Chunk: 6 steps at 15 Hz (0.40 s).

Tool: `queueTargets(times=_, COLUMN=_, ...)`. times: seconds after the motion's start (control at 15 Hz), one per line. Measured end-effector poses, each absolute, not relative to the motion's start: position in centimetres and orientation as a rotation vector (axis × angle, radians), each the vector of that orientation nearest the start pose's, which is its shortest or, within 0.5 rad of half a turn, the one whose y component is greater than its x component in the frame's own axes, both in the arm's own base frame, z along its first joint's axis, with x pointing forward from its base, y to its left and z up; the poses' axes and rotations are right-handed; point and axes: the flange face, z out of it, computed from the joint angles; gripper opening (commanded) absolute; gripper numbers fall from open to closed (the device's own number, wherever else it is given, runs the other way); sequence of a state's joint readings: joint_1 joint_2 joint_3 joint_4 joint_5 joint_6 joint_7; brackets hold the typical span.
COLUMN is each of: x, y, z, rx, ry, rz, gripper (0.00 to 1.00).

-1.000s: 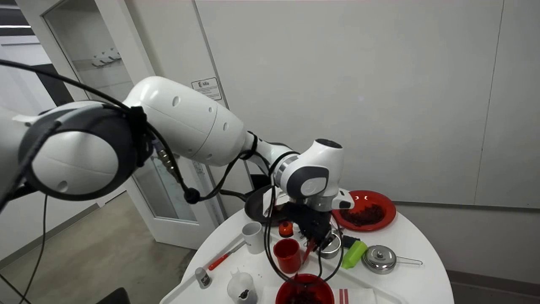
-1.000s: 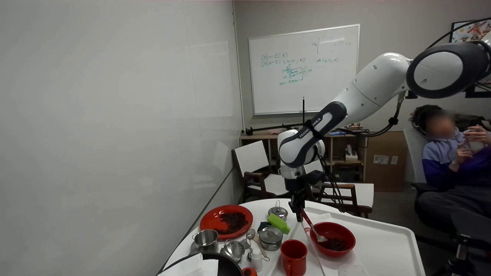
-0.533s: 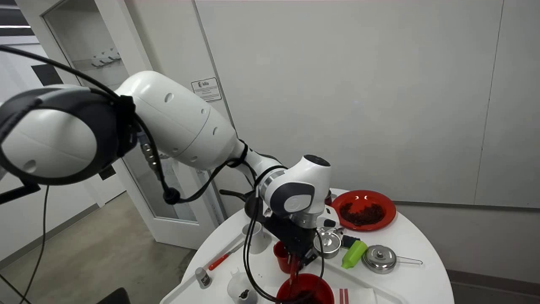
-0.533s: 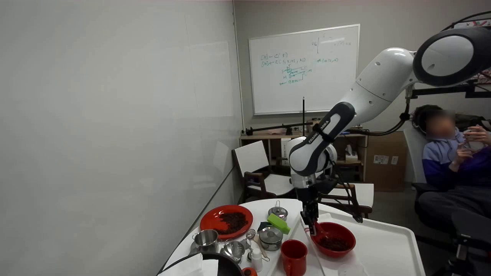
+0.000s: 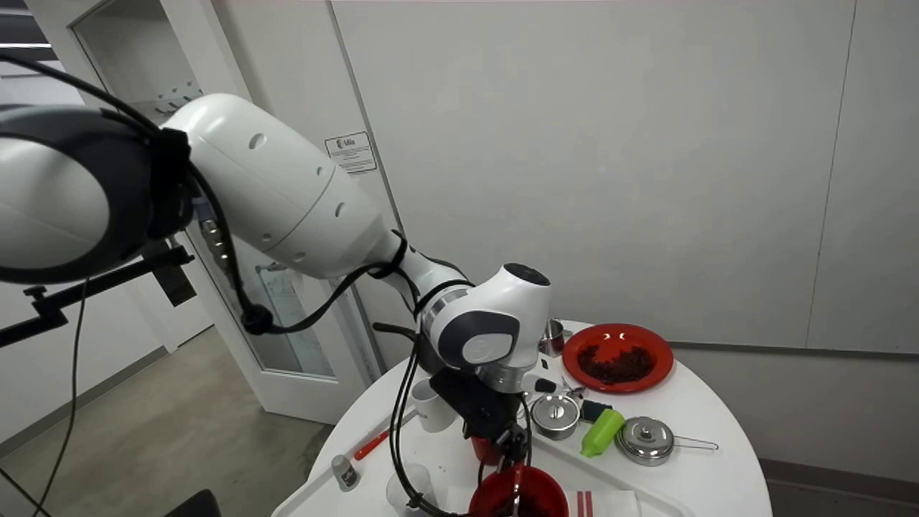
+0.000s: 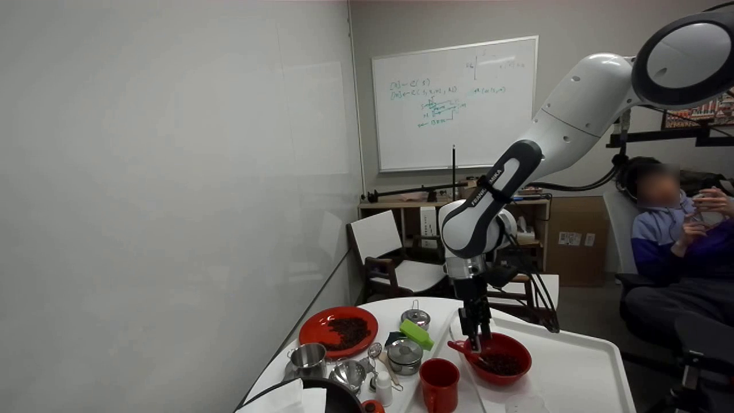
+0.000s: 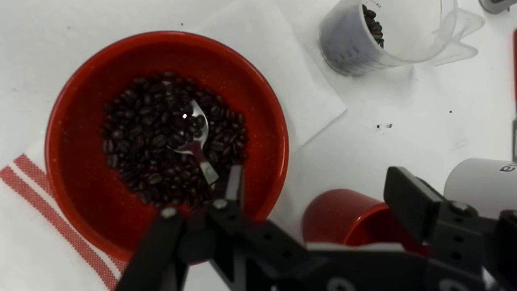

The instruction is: Remove the spoon from the red mug and place it in the red bowl

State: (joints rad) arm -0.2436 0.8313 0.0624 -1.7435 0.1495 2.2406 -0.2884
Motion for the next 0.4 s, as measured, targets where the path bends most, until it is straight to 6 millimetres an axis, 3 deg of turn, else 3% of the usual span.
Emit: queueTargets(times=0.4, x=57.4, y=-10.0, z=8.7, rx=-2.840, ry=0.058, rz=0.422, gripper=1.00)
